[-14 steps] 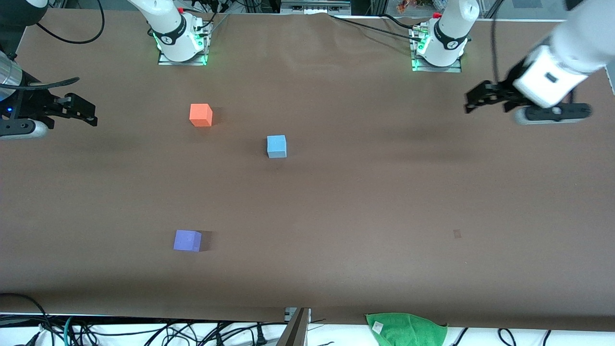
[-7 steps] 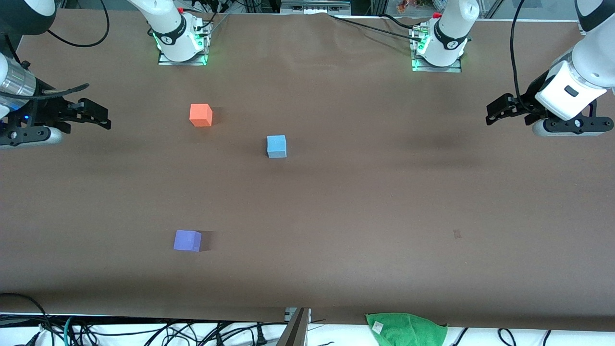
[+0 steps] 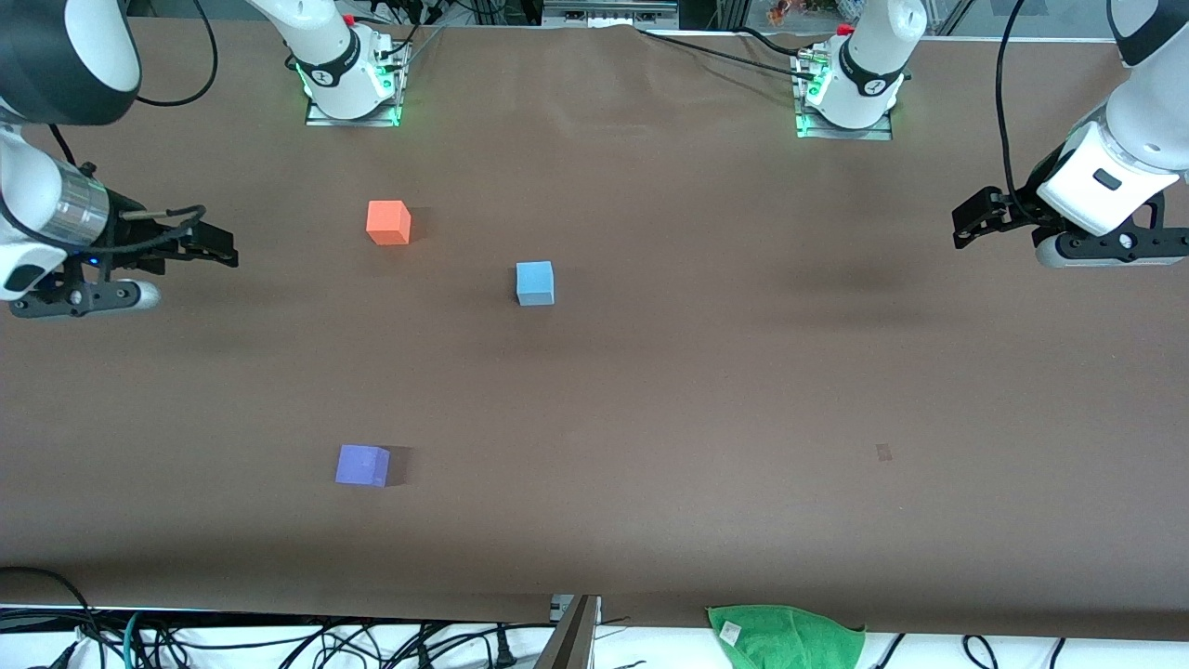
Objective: Place blue block between orange and purple blocks
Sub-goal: 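Reach the right gripper over the blue cube at mid-table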
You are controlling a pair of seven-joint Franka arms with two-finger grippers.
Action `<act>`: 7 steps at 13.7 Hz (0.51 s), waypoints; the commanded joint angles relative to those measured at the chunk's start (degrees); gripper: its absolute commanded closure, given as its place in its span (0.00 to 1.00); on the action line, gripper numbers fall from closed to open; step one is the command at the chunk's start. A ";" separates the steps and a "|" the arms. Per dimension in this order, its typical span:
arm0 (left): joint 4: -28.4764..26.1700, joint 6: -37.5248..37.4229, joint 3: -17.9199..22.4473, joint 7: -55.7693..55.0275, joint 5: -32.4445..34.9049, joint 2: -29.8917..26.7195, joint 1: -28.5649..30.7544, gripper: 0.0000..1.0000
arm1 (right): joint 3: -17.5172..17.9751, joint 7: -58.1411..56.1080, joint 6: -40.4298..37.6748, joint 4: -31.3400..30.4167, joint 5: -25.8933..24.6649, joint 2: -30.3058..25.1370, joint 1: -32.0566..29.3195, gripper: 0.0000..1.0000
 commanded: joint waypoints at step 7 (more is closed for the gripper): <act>-0.75 0.46 -0.11 1.62 0.80 -0.63 0.02 0.00 | 0.03 15.09 8.37 0.80 1.68 6.70 12.89 0.00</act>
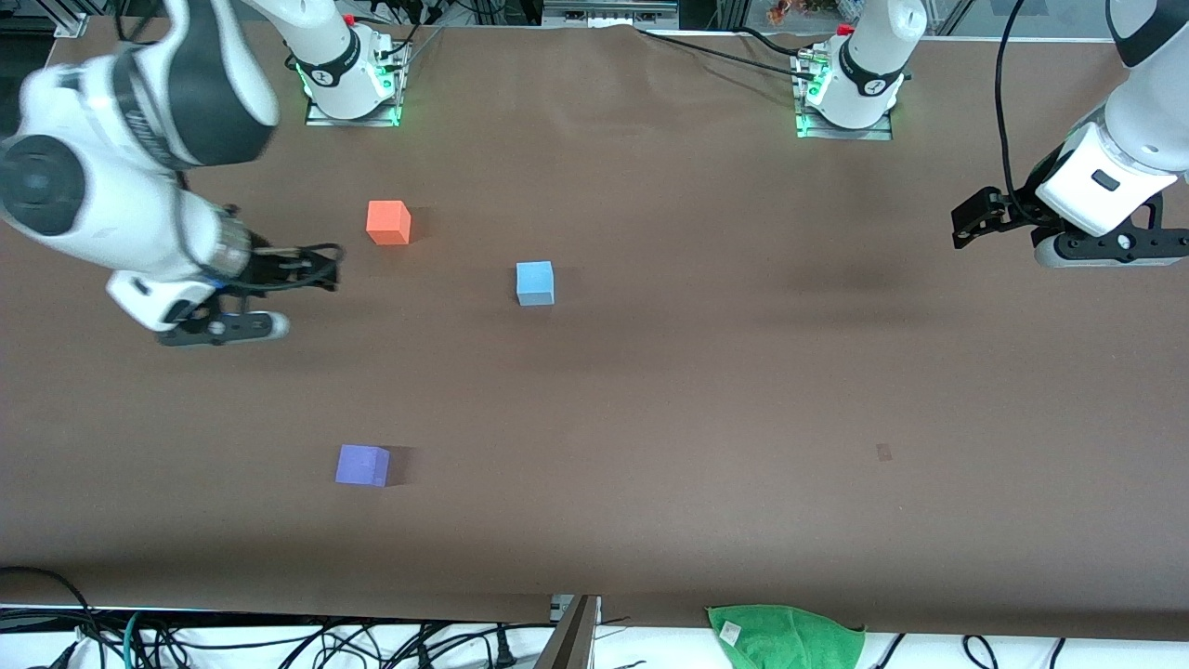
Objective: Place blue block between orange and purple blocks
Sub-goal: 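Reach the right gripper over the blue cube at mid-table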
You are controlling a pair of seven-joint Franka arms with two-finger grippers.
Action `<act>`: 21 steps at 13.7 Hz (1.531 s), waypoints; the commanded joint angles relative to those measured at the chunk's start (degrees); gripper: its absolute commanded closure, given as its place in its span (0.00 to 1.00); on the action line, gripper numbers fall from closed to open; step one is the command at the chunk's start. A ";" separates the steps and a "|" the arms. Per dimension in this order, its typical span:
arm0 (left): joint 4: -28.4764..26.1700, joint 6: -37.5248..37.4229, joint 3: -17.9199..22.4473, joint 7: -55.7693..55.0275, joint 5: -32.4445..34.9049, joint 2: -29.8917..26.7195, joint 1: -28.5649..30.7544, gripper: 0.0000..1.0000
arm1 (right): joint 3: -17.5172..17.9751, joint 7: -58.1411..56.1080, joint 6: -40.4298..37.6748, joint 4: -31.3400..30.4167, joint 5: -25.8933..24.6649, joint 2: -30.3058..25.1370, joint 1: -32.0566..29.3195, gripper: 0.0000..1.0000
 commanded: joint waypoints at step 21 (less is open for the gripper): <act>-0.75 0.29 -0.03 1.60 0.62 -0.46 0.19 0.00 | -0.50 22.37 27.73 -8.48 2.84 15.35 22.40 0.00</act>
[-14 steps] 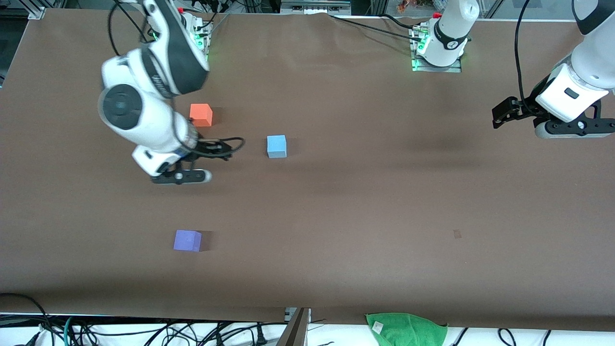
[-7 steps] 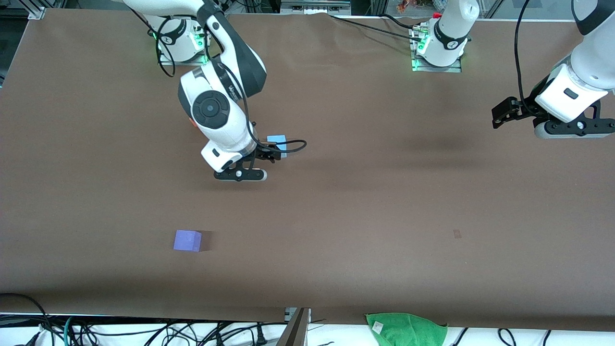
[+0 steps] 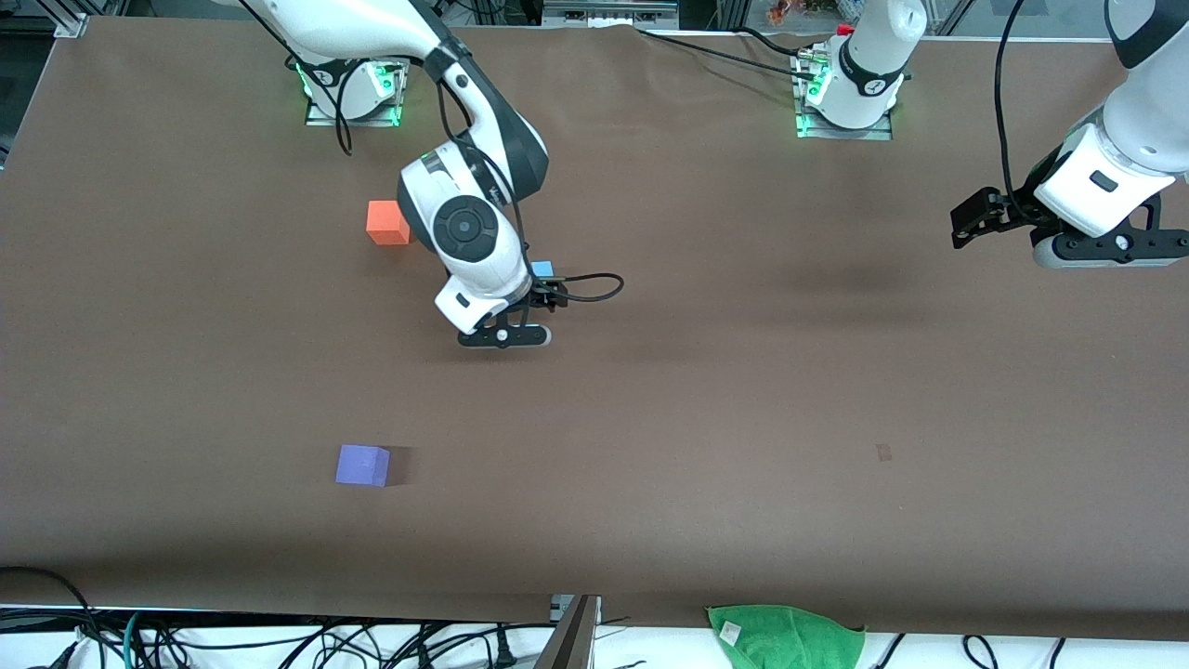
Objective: Place blue block between orange and purple blocks
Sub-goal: 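Lower the right gripper and close it on the blue cube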
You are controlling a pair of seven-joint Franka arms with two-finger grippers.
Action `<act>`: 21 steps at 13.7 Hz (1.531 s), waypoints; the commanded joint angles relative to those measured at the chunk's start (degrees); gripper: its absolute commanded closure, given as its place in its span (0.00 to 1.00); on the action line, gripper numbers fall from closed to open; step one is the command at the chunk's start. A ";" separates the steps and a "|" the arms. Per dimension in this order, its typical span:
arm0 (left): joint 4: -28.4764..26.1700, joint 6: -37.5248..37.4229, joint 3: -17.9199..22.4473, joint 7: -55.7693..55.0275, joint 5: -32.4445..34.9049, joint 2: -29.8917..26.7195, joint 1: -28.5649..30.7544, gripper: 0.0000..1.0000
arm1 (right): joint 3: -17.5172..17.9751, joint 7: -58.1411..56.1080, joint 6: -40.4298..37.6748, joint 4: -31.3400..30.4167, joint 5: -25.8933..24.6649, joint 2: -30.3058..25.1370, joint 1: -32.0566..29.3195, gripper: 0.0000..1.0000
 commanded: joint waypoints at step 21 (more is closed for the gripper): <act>-0.55 0.20 -0.03 2.62 0.53 -0.20 0.35 0.00 | -0.31 6.48 24.30 -24.46 -0.54 -6.03 5.73 0.00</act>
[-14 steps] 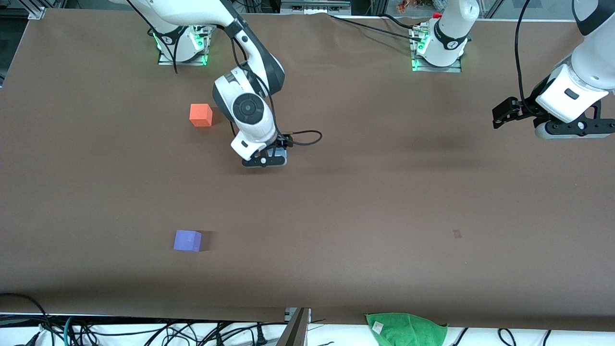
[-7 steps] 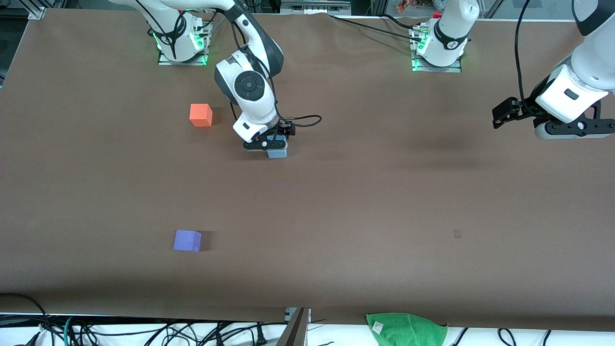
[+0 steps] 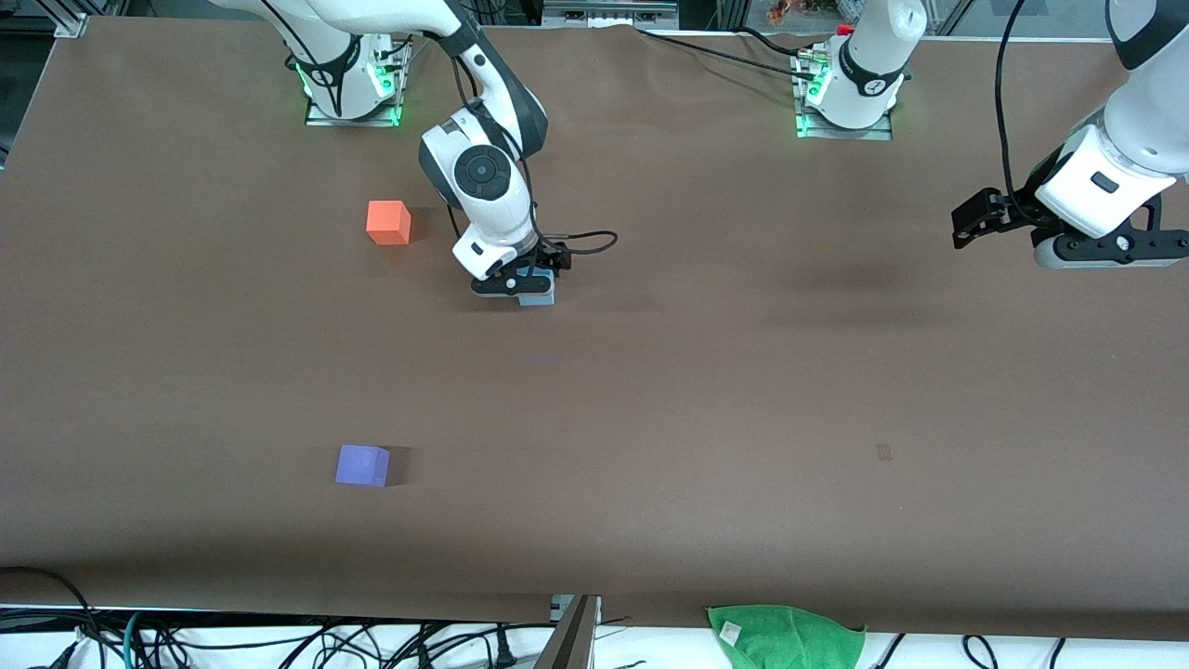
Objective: Place blue block between orange and purple blocks
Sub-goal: 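Lower the right gripper and close it on the blue cube, then carry the blue cube with the right gripper between orange and purple cubes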
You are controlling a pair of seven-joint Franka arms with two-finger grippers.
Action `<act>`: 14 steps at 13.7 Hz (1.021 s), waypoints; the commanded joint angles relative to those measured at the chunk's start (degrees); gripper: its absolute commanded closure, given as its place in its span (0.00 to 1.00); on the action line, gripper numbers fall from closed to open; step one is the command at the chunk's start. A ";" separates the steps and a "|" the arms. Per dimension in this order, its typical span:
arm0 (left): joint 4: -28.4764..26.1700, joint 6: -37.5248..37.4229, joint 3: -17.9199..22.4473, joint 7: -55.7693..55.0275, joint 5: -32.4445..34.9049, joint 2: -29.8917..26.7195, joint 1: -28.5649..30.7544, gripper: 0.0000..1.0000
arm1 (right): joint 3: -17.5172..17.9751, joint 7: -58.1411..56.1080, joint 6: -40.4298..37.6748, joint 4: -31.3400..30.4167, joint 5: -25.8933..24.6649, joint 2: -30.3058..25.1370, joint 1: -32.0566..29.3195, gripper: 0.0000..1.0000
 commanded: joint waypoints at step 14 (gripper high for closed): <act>-0.41 0.20 0.17 2.06 0.53 -0.11 0.34 0.00 | -0.91 -0.07 2.90 -0.60 -0.57 -1.63 0.36 0.44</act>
